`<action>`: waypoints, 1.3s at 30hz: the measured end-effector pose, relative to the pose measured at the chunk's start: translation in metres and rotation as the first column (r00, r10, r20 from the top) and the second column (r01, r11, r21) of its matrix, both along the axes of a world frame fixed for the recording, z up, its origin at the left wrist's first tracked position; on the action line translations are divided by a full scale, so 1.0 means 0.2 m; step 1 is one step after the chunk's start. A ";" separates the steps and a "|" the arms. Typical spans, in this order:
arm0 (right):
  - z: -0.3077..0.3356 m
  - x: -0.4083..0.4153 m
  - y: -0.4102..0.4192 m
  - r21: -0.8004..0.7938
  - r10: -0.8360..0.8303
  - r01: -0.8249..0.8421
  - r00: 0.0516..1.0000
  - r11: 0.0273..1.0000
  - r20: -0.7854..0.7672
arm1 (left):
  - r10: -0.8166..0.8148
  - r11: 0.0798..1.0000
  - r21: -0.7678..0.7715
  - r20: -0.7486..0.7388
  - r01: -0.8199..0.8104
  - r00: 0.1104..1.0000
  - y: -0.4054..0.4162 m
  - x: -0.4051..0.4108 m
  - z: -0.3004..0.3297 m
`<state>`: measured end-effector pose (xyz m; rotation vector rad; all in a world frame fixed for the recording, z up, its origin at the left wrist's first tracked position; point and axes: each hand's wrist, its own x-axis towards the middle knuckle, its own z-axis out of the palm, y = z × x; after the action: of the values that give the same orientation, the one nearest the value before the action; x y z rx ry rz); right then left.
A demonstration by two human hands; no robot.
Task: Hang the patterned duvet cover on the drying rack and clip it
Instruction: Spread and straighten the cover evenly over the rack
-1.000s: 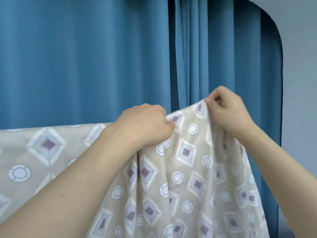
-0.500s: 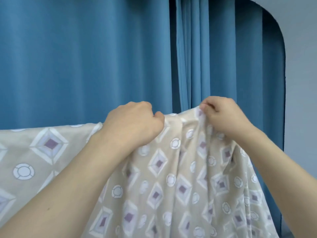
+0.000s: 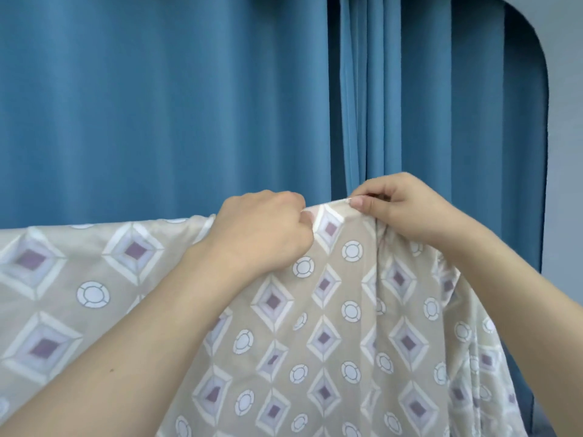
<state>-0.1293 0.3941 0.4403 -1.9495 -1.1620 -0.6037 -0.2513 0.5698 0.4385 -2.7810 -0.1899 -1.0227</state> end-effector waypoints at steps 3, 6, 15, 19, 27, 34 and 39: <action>0.00 0.03 -0.03 0.097 -0.053 0.048 0.997 0.994 0.048 | -0.004 1.000 0.002 -0.028 0.004 1.000 -0.04 0.00 0.01; -0.02 0.12 -0.11 0.310 -0.049 0.072 0.995 0.948 -0.082 | 0.041 0.999 -0.018 -0.074 -0.042 0.996 -0.05 -0.01 0.03; -0.31 0.27 -0.40 0.288 -0.072 0.199 0.915 0.937 -0.397 | -0.164 0.985 0.037 -0.105 0.169 0.981 -0.37 0.28 0.09; -0.38 0.35 -0.45 0.210 -0.195 0.302 0.889 0.930 -0.415 | -0.173 0.979 0.081 -0.150 0.186 0.973 -0.46 0.43 0.12; -0.34 0.43 -0.45 0.396 -0.359 0.476 0.871 0.785 -0.336 | -0.172 0.982 0.051 -0.163 0.182 0.971 -0.44 0.54 0.06; -0.37 0.60 -0.65 0.649 -0.249 0.630 0.772 0.426 -0.585 | -0.181 0.983 -0.019 -0.125 0.180 0.975 -0.46 0.54 0.06; -0.51 0.58 -0.67 0.461 -0.097 0.573 0.691 0.678 -0.717 | -0.177 0.983 -0.087 -0.171 0.164 0.969 -0.45 0.53 0.09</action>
<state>-0.0132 0.2602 0.3384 -1.5268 -0.0507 -0.3932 -0.1445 0.4806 0.4557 -2.9776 0.0379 -0.8091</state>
